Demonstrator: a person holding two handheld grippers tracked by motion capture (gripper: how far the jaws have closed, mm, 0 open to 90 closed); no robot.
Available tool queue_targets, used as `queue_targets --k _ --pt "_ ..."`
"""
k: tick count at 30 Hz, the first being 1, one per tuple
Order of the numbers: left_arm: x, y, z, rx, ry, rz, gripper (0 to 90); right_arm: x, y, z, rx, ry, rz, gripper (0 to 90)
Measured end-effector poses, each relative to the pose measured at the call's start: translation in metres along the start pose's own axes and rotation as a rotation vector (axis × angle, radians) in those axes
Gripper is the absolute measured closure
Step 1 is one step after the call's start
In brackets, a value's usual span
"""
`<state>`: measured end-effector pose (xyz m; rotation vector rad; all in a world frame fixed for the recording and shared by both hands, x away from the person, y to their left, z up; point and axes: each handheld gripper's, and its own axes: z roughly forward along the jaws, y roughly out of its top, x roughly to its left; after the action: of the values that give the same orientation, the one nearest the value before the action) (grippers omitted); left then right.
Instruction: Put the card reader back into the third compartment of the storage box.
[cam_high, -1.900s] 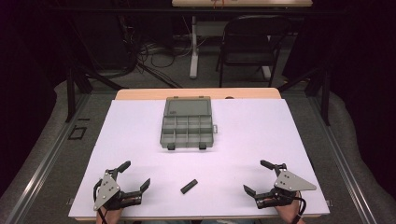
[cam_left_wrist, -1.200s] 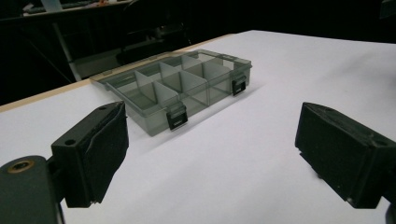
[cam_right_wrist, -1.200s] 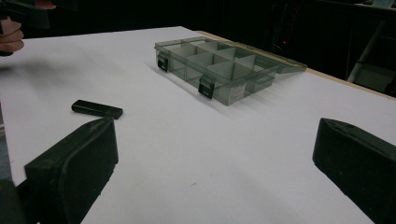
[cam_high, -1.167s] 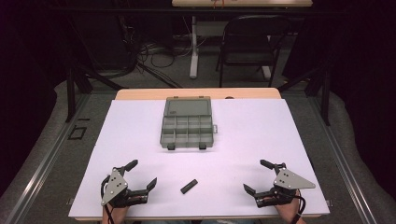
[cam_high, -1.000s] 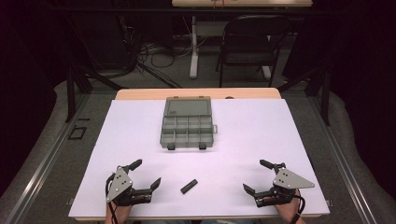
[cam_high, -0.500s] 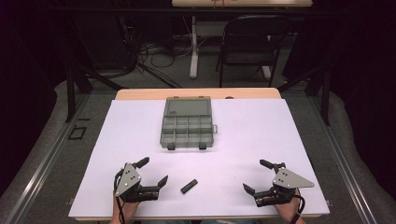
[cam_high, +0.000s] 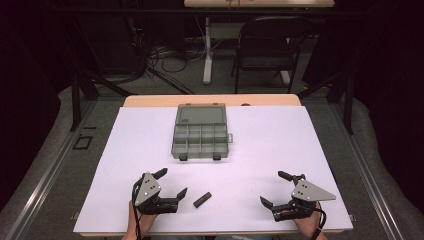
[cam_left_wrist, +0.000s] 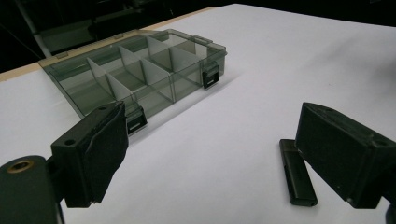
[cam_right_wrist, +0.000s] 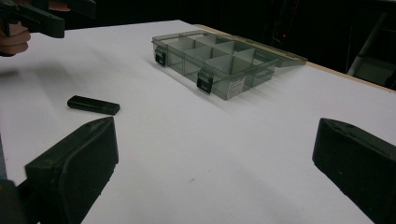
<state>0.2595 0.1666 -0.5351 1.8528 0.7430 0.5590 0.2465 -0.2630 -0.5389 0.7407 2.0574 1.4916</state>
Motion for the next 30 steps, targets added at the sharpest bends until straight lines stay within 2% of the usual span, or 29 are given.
queue_targets --k 16,18,30 --pt "-0.008 0.0 0.009 0.039 -0.012 -0.001 9.7 0.0 -0.001 0.001 0.006 0.001 0.006 0.0" --pt "-0.008 0.0 0.01 0.055 -0.019 -0.003 9.8 0.0 -0.001 0.001 0.006 0.0 0.006 0.0" --pt "-0.013 -0.001 0.012 0.066 -0.026 -0.006 9.6 0.0 -0.001 0.001 0.009 -0.001 0.006 0.0"
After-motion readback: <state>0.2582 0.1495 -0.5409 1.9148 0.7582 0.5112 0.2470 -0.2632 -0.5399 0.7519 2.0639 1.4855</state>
